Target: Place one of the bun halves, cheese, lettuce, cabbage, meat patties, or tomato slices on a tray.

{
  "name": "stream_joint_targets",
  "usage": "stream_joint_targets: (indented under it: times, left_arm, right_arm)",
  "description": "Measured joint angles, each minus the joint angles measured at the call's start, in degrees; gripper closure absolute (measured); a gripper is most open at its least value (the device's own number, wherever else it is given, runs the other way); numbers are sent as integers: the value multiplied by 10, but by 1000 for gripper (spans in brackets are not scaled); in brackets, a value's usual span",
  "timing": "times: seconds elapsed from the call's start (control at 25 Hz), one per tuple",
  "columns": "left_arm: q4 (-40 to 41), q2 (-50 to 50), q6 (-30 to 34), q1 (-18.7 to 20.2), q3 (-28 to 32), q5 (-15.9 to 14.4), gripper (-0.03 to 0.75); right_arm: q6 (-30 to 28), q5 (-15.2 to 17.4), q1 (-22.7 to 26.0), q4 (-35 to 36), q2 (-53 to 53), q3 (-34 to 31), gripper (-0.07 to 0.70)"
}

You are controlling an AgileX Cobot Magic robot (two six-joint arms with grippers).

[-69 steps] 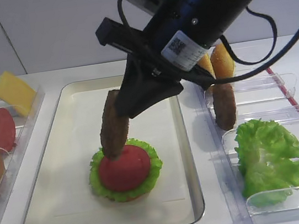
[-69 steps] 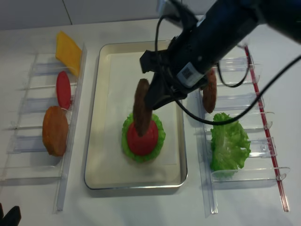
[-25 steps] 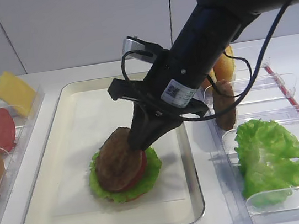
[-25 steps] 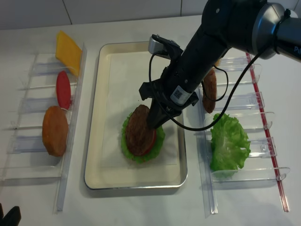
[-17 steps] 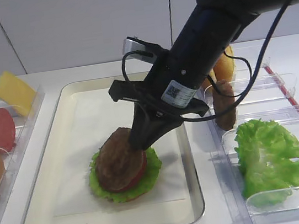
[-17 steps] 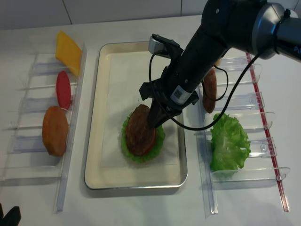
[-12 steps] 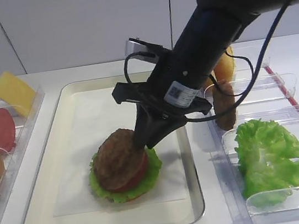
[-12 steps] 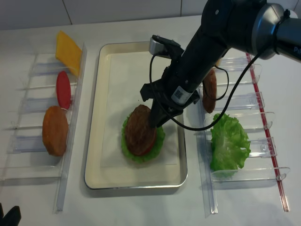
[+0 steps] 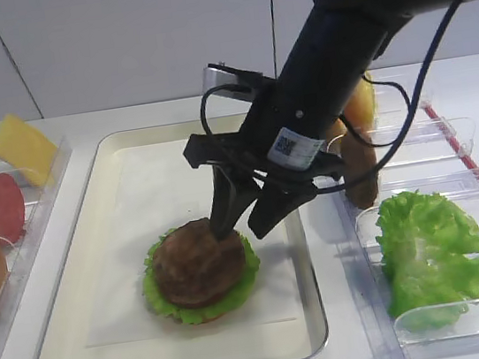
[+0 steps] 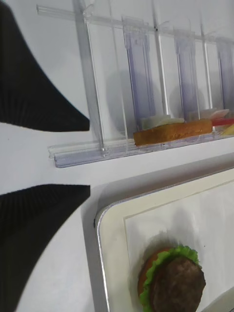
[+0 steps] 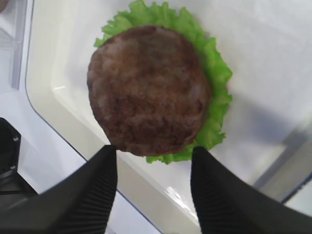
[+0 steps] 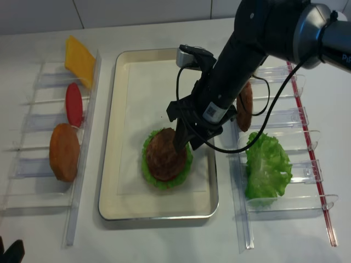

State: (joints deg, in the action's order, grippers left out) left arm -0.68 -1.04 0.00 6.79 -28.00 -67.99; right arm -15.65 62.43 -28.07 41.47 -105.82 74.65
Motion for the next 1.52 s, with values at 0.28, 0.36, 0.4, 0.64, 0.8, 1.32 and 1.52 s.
stream_joint_targets:
  times: [0.28,0.36,0.4,0.64,0.8,1.32,1.52]
  left_arm:
    - [0,0,0,0,0,0,454]
    - [0,0,0,0,0,0,454]
    - [0,0,0,0,0,0,454]
    - [0,0,0,0,0,0,454]
    - [0,0,0,0,0,0,454]
    - [0,0,0,0,0,0,454]
    - [0,0,0,0,0,0,454]
  right_arm:
    - [100,66,0,-122,6,116,238]
    - [138,72,0,-165,6,154,238]
    - [157,73,0,-186,9,171,237]
    - [241,82,0,-313,53,195,237]
    - [252,84,0,-394,108,178,236]
    - [280,91,0,-431,413,-61,236]
    - [280,94,0,-433,554,-164,236]
